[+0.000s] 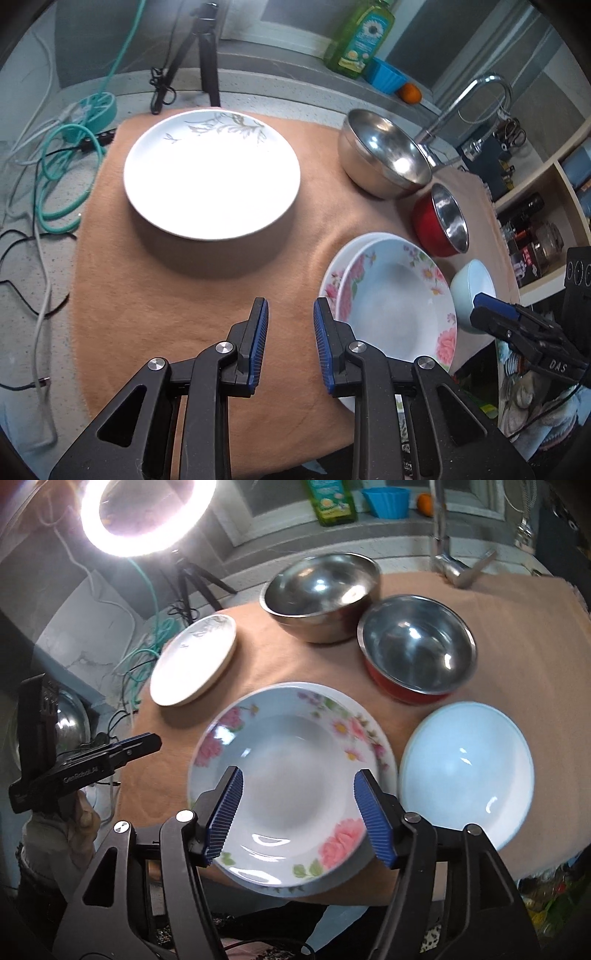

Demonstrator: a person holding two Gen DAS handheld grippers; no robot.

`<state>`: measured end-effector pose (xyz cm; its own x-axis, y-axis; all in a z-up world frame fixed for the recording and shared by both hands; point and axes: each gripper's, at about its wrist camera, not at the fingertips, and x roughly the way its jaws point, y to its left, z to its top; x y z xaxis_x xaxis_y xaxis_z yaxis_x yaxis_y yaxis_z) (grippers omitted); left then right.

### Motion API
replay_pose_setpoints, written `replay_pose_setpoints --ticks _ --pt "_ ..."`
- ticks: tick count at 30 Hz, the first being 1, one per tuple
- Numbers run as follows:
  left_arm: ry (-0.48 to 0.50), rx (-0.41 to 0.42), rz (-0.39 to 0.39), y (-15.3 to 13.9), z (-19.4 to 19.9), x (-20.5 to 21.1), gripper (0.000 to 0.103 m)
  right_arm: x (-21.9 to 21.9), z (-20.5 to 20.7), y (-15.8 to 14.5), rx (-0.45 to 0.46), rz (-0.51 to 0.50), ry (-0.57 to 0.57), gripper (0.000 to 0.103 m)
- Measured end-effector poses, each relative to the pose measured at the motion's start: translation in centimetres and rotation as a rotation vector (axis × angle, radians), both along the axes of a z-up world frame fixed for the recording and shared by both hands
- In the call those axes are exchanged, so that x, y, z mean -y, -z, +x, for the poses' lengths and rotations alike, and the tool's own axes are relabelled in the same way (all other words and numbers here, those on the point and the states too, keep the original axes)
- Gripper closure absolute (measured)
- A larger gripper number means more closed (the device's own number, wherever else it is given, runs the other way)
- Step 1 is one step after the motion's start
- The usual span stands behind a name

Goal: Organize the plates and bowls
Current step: 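Move the open right gripper to the white branch-pattern plate rim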

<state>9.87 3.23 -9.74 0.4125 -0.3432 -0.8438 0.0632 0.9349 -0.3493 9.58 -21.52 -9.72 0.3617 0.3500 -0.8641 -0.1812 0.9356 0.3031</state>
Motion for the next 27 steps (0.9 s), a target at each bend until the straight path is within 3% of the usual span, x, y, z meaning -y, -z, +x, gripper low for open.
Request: replay_pose_setpoints --ticks 11,14,22,27 --pt "-0.095 0.026 -0.010 -0.1 0.8 -4.1 0.080 -5.4 2.1 0.1 0.052 0.070 -0.102 0.031" --pt "-0.123 0.037 -0.005 -0.2 1.3 -5.3 0.080 -6.6 3.1 0.0 0.066 0.074 -0.119 0.018" --pt "-0.178 0.055 0.010 0.1 3.4 -8.5 0.080 -9.5 6.8 1.0 0.028 -0.021 -0.102 0.018" --pt "-0.215 0.067 0.023 0.7 5.4 -10.8 0.080 -10.3 9.2 1.6 0.015 0.004 -0.092 0.020"
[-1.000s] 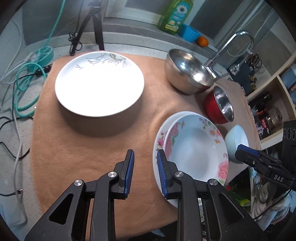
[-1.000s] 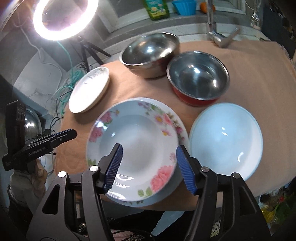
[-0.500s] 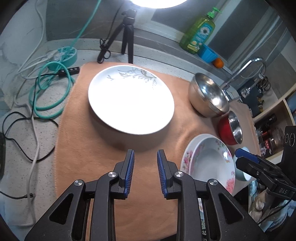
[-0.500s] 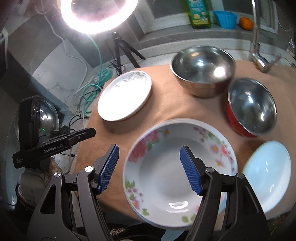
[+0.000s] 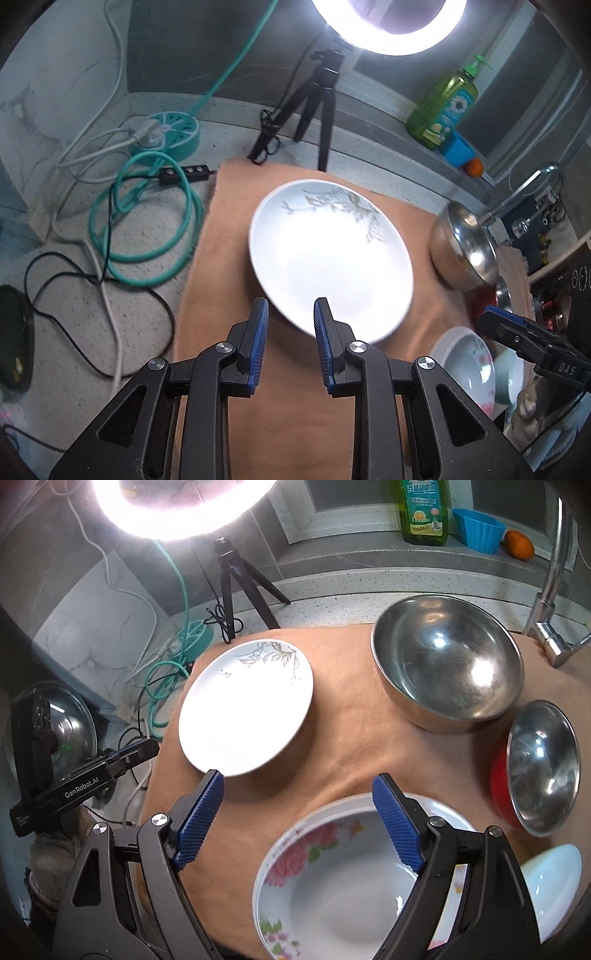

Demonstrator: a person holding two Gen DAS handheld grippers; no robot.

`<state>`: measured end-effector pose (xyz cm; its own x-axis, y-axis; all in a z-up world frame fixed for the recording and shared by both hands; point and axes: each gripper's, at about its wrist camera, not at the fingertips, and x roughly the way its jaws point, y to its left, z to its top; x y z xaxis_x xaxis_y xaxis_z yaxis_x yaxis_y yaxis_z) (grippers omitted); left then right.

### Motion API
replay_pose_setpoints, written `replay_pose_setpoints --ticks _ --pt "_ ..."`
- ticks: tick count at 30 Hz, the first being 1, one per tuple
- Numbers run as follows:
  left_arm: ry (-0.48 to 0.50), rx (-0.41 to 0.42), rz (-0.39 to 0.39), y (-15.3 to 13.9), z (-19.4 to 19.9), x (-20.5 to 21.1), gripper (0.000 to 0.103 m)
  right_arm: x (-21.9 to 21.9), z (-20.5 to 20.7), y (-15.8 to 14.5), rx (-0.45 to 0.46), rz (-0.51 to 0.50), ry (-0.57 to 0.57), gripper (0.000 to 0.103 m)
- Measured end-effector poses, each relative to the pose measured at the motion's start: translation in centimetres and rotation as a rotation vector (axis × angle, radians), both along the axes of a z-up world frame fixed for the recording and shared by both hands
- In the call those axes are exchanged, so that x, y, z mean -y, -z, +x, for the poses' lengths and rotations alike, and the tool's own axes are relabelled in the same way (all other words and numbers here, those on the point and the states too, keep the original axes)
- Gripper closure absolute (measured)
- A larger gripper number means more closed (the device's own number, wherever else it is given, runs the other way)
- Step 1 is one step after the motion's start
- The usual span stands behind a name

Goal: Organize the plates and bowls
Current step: 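Move the open right gripper to the white branch-pattern plate rim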

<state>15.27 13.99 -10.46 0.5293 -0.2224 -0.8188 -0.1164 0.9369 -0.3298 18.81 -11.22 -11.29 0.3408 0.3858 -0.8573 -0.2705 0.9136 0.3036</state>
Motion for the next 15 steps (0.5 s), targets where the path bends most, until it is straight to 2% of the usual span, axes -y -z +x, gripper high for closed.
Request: replay_pose_setpoints --ticks 2,4,5,15 --pt "-0.017 0.002 -0.003 0.3 0.9 -0.9 0.080 -0.4 1.1 0.4 -0.011 0.005 0.003 0.031" --pt "-0.031 -0.003 -0.014 0.8 1.9 -1.8 0.080 -0.9 2.3 1.1 -0.029 0.005 0.011 0.051" --pt "-0.034 -0.007 -0.022 1.0 2.4 -2.2 0.080 -1.1 2.7 1.4 -0.037 0.004 0.011 0.055" --pt "-0.017 -0.042 -0.047 3.0 6.1 -3.4 0.080 -2.0 6.7 3.8 -0.081 -0.003 0.054 0.057"
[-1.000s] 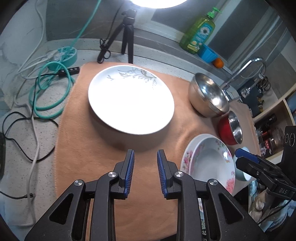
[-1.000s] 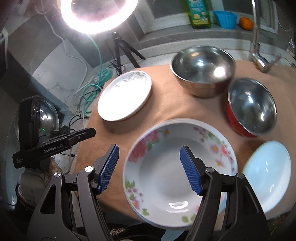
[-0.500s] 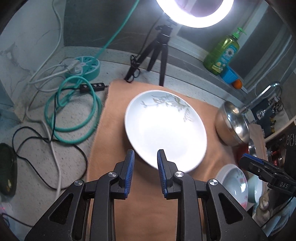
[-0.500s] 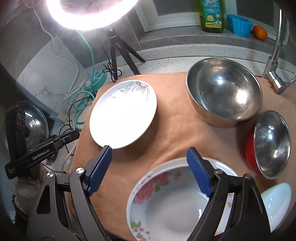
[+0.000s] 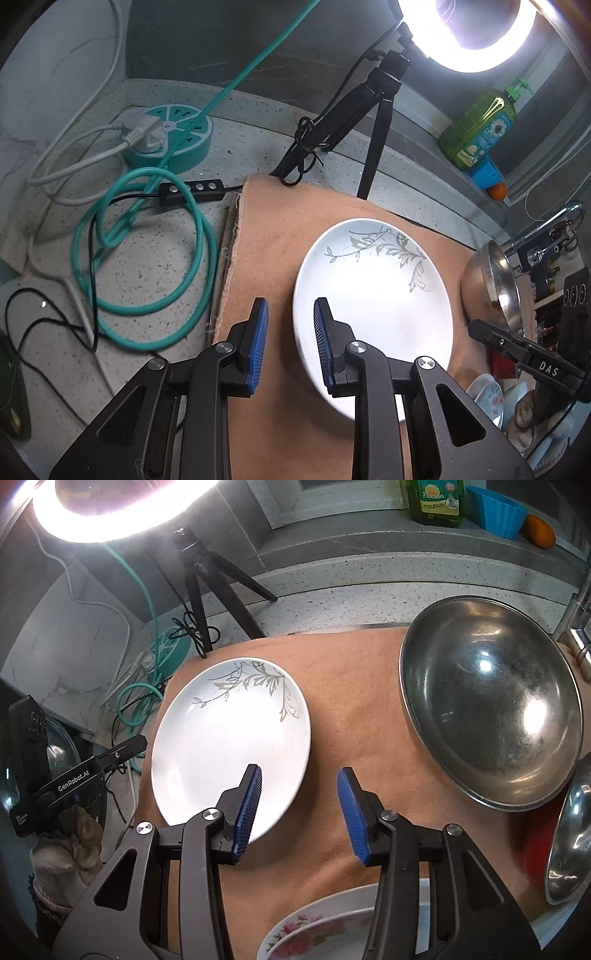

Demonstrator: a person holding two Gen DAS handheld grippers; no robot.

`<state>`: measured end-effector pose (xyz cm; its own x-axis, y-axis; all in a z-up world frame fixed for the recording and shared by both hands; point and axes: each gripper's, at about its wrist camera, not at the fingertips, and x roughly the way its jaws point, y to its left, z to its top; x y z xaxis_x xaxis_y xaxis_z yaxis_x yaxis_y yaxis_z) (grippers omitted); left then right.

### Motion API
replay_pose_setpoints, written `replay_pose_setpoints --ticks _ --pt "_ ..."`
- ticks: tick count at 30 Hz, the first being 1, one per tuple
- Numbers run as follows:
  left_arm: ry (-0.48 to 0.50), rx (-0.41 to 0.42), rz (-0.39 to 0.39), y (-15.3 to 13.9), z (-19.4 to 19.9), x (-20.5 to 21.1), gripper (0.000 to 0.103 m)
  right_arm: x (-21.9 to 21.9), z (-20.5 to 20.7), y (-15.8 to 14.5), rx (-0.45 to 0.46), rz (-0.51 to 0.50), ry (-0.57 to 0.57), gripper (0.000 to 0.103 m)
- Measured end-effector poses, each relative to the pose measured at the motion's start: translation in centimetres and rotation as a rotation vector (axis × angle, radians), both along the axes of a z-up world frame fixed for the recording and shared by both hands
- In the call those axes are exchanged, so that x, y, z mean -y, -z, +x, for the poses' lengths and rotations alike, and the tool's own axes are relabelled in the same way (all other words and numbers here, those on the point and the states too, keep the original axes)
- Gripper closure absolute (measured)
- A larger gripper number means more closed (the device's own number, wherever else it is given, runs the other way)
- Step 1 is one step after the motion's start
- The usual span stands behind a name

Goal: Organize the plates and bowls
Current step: 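Move the open right gripper to the white branch-pattern plate rim, then close the right gripper on the white branch-pattern plate rim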

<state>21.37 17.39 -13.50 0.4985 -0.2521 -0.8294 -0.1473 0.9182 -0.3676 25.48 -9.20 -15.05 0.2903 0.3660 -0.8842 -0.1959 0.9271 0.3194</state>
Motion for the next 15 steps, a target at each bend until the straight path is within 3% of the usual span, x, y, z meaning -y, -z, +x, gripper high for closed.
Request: replay_pose_setpoints --ticks 2,6,8,15 --pt "0.006 -0.004 -0.001 0.3 0.5 0.0 0.080 0.2 0.6 0.4 -0.013 0.005 0.015 0.058" --pt "0.016 -0.007 -0.001 0.8 1.0 0.1 0.080 -0.2 1.0 0.9 -0.026 -0.005 0.008 0.070" --pt "0.020 -0.007 0.003 1.0 1.2 0.3 0.080 -0.4 1.1 1.2 -0.030 -0.015 0.007 0.072" --pt "0.036 -0.020 0.013 1.7 1.8 0.4 0.091 -0.4 1.9 2.1 -0.053 -0.017 0.008 0.084"
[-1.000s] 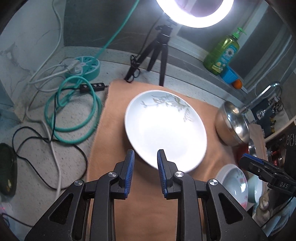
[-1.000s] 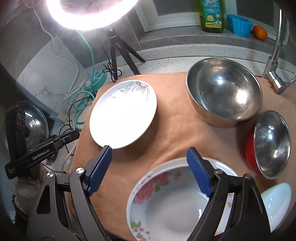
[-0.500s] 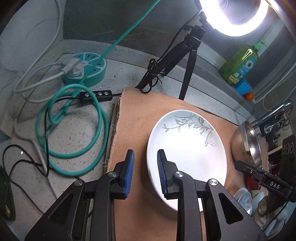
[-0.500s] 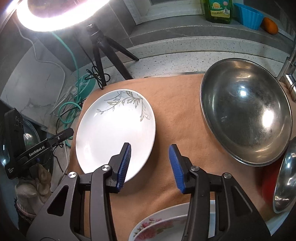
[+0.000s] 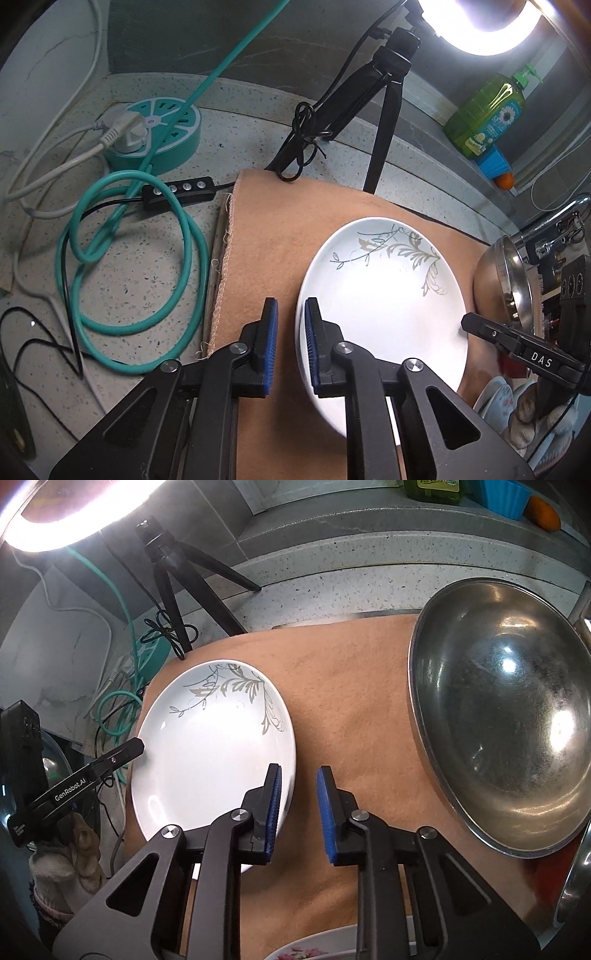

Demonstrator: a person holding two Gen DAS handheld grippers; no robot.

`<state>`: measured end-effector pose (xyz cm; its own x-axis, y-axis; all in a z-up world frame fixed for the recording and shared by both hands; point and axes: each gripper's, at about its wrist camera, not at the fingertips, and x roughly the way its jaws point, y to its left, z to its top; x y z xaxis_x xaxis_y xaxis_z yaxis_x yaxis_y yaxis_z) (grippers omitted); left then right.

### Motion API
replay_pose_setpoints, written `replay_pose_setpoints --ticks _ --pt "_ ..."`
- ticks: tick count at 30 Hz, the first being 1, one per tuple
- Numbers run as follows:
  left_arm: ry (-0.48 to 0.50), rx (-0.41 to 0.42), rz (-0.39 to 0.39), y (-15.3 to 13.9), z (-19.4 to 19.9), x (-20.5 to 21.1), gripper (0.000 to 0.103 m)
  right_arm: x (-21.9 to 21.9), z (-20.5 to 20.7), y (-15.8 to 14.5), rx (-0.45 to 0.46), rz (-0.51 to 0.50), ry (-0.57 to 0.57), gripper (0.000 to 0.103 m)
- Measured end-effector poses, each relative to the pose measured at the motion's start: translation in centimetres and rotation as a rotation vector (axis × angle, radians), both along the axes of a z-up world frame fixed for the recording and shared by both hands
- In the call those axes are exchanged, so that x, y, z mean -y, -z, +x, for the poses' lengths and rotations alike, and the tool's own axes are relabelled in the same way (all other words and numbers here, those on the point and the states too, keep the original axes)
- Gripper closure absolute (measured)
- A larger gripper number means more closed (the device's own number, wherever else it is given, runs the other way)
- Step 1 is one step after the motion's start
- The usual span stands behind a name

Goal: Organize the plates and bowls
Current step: 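Close the right gripper on the white branch-pattern plate rim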

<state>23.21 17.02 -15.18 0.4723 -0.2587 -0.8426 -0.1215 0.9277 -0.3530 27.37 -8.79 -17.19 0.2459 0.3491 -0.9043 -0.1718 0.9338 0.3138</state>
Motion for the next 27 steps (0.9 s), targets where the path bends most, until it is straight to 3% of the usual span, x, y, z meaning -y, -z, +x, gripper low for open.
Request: replay_pose_setpoints --ticks 13,17,27 --pt "0.033 -0.019 0.011 0.5 0.7 1.1 0.096 -1.1 0.5 0.8 -0.025 0.008 -0.019 0.096" --pt "0.029 -0.028 -0.014 0.7 0.8 0.8 0.096 -1.3 0.5 0.8 -0.021 0.000 -0.020 0.096" --pt "0.055 -0.021 0.021 0.3 0.7 1.3 0.096 -1.3 0.4 0.8 -0.022 -0.001 -0.025 0.095"
